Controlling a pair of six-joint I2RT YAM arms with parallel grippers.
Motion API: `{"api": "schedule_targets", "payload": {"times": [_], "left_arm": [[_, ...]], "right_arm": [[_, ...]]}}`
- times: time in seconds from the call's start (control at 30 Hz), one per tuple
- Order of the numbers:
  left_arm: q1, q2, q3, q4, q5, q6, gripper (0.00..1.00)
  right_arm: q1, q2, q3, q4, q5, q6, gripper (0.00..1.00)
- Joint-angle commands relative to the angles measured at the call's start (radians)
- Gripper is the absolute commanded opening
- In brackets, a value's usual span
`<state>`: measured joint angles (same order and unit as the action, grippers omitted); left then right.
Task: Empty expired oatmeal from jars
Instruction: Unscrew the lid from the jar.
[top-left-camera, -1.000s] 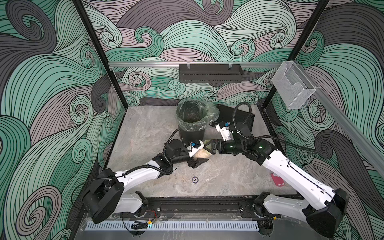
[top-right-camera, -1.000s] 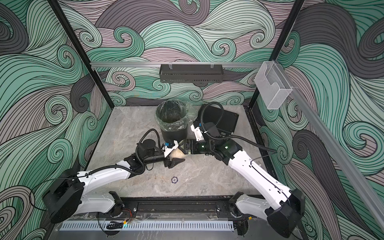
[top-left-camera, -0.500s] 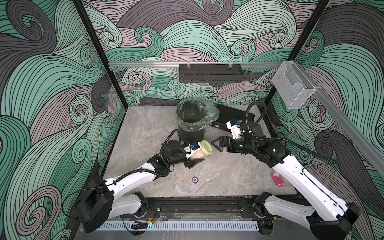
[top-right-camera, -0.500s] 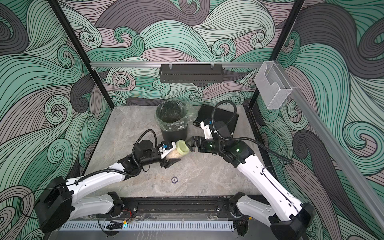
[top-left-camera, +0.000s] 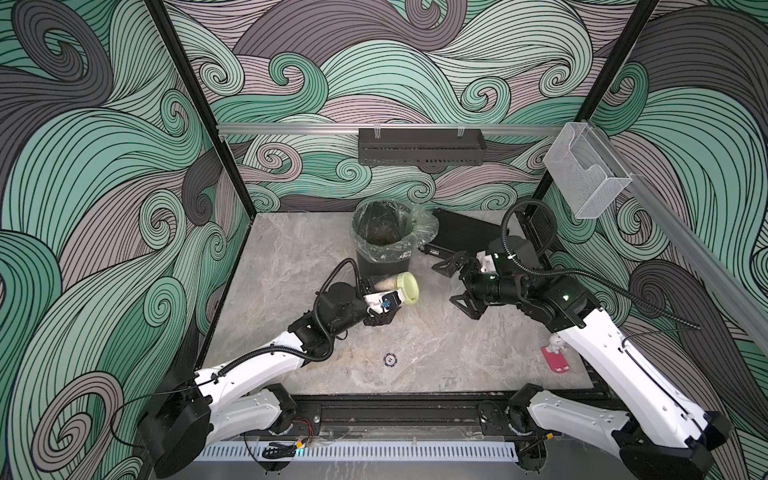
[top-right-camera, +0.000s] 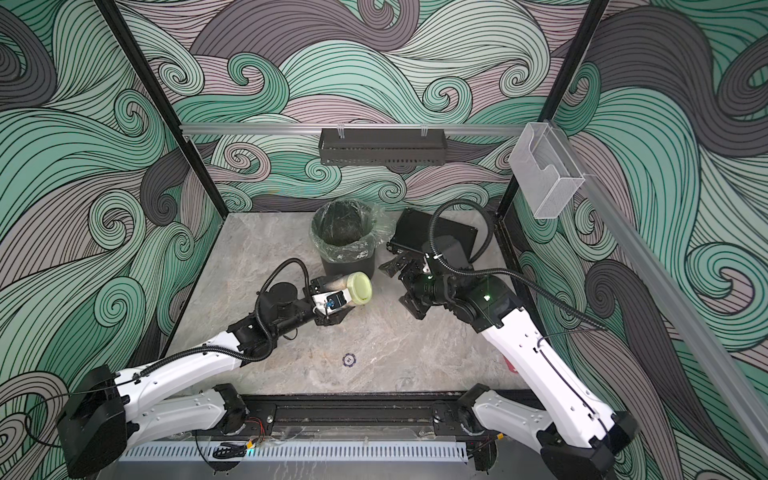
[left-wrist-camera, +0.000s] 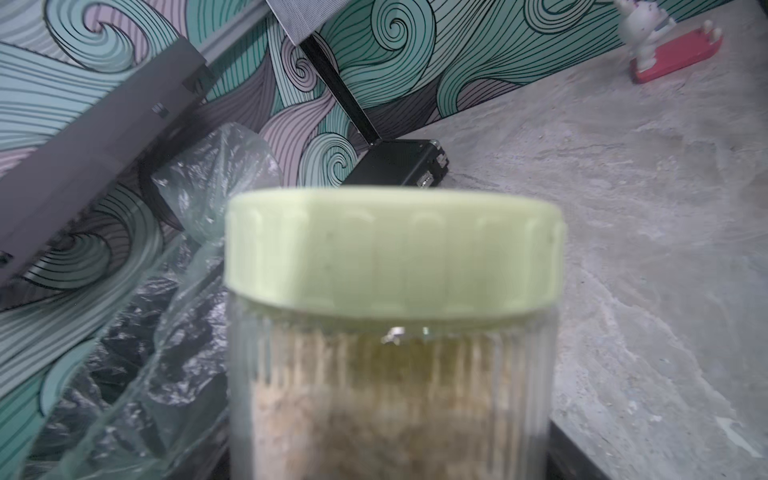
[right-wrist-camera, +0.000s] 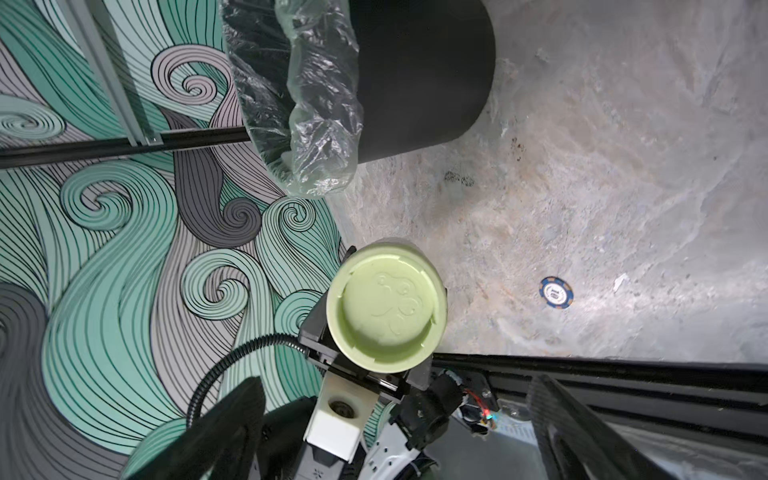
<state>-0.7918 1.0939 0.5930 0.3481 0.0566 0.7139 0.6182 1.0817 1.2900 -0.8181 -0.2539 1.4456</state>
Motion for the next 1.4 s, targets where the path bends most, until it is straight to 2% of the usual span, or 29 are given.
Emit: {"api": "schedule_targets", "payload": {"times": [0.0,0.1,0.43,1.0,1.13,1.37], "left_arm": [[-0.026,-0.049,0.009,0.25,-0.096,0.125,0.2],[-0.038,-0.049,-0.004,0.276,-0.11,0.161,0.19],[-0.049,-0.047,0.005,0.271,-0.116,0.16,0.17],[-0.05,-0.054,0.024,0.216,-0.133,0.108,0.16],[-0.05,-0.055,0.025,0.216,-0.133,0.109,0.15],[-0.05,-0.061,0.027,0.195,-0.132,0.107,0.15]], "right_arm": [[0.011,-0.009,-0.036,0.06,-0.019,0.277,0.99],[0.02,0.031,-0.017,0.076,-0.036,0.327,0.99],[0.075,0.159,0.058,0.108,-0.074,0.368,0.99],[0.099,0.2,0.011,0.175,-0.102,0.39,0.99],[0.099,0.208,0.01,0.177,-0.103,0.373,0.96],[0.103,0.211,-0.002,0.191,-0.109,0.351,0.84]]}}
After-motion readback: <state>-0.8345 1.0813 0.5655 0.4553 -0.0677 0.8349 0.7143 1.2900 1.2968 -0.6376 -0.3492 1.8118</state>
